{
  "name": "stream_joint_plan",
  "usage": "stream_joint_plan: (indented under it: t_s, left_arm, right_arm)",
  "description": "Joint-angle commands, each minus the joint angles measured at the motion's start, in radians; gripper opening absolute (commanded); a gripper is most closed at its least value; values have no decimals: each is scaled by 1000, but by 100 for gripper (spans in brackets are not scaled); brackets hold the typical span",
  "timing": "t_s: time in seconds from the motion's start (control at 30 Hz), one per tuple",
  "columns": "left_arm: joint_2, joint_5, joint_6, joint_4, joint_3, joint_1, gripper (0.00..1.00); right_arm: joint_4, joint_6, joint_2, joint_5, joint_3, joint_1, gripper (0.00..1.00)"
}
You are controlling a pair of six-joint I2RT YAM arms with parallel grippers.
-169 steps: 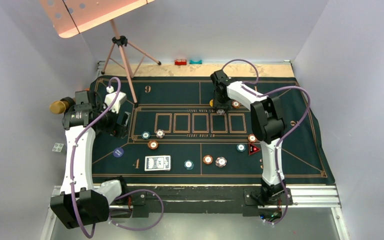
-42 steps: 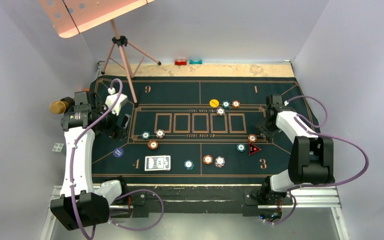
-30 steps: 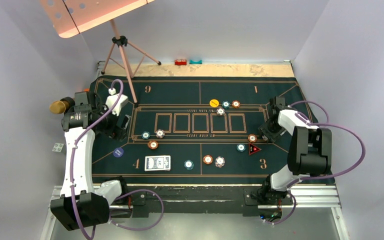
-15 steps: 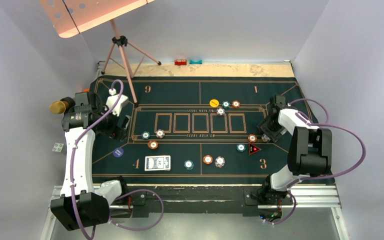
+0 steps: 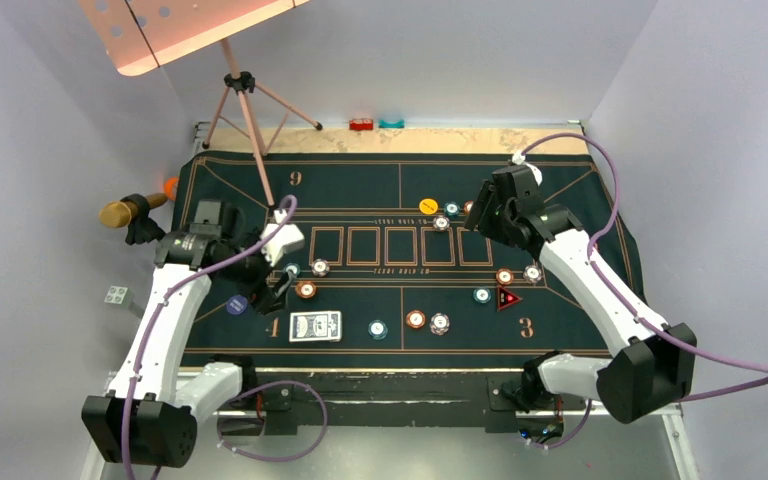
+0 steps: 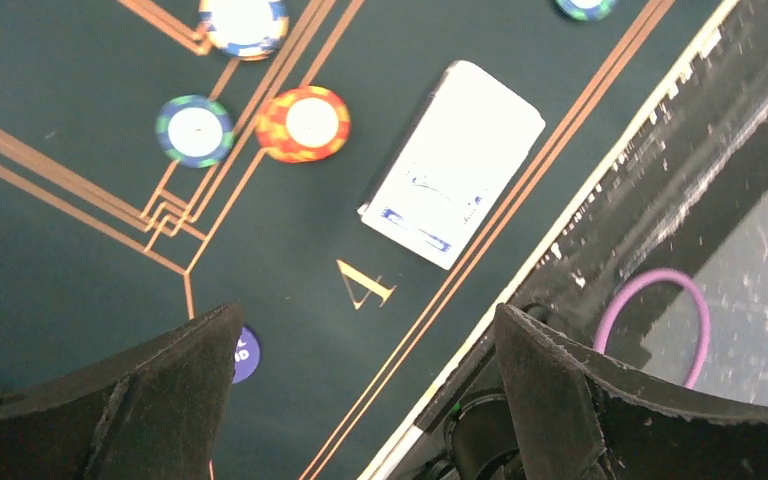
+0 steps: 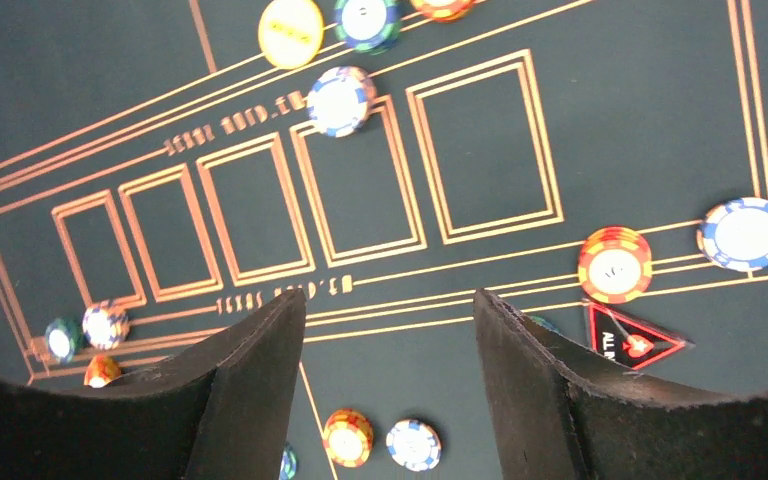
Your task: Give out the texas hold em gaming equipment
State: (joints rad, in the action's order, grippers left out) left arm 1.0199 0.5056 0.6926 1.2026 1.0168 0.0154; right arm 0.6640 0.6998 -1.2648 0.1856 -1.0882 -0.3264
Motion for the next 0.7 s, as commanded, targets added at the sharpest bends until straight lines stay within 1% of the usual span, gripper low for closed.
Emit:
stream_joint_plan:
  t_s: [0.0,0.1,0.23,0.27,0.43,0.57,0.67]
  left_arm:
    - [1,-3,104,18,-50,125,100]
    - [18,-62,117,-24,-98,237,100]
    - [62,-125,144,-103,-149,348,100]
    - [77,-136,152,-114,-154,369,100]
    - [138,-176,162,-201,-194,455,100]
    - [144,-239,145,-330,-271,529,100]
    - [159,-266,146,-380,-306,561,99]
  right_arm:
    - [-10,-85,45,-51,-10,-38,66]
    - [-83,-141,91,-171,42,-41,65]
    - [-131,-165,137,-194,80,-41,65]
    - [-133,-173,138,-213,80,-40,65]
    - [-110,-191,119,-207,50,-41,65]
    - [-99,-198,102,-215,23,-42,66]
    - [-98,-198,97,-227,16,-41,66]
